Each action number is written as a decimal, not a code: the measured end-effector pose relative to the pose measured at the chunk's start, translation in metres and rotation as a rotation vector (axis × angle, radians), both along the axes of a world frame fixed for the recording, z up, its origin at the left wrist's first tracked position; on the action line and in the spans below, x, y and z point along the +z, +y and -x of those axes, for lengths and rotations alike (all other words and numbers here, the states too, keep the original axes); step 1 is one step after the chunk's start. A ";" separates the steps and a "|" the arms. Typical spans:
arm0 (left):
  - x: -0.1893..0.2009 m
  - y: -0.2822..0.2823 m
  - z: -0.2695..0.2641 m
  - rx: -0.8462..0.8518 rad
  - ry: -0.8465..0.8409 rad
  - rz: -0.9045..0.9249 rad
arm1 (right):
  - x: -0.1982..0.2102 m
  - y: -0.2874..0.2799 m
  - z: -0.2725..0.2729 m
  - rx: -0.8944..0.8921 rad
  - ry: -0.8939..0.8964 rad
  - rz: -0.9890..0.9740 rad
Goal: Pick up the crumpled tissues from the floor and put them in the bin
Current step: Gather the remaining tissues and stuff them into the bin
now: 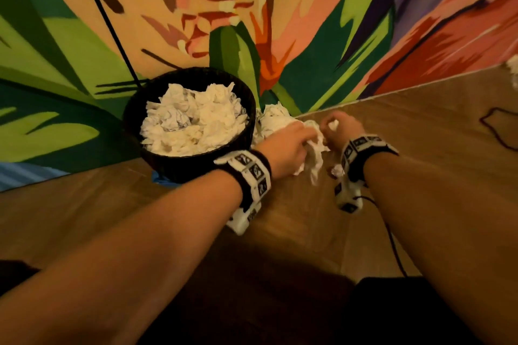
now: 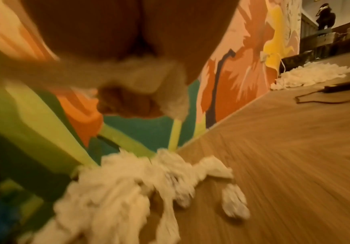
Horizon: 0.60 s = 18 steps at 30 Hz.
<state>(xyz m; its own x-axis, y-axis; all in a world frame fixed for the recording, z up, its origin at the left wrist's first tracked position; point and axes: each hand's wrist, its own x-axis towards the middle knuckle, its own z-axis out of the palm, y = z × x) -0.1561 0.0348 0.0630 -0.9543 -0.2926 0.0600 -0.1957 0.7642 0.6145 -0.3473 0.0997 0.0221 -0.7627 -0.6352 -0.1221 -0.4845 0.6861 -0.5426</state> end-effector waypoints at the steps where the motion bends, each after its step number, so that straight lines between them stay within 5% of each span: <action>1: 0.023 -0.008 -0.002 -0.006 0.091 0.015 | 0.019 -0.008 0.000 0.045 0.066 0.004; 3: 0.066 -0.028 -0.012 0.009 0.192 0.071 | 0.058 -0.022 -0.004 0.116 0.154 0.017; 6: 0.119 -0.062 -0.038 0.164 0.123 0.075 | 0.102 -0.045 -0.021 0.160 0.166 0.125; 9: 0.149 -0.096 -0.072 0.386 0.063 0.165 | 0.129 -0.067 -0.049 0.154 -0.020 0.353; 14: 0.138 -0.137 -0.121 0.607 0.088 0.173 | 0.131 -0.096 -0.104 0.235 -0.192 0.486; 18: 0.108 -0.145 -0.132 0.606 -0.095 0.058 | 0.109 -0.104 -0.140 0.215 -0.317 0.518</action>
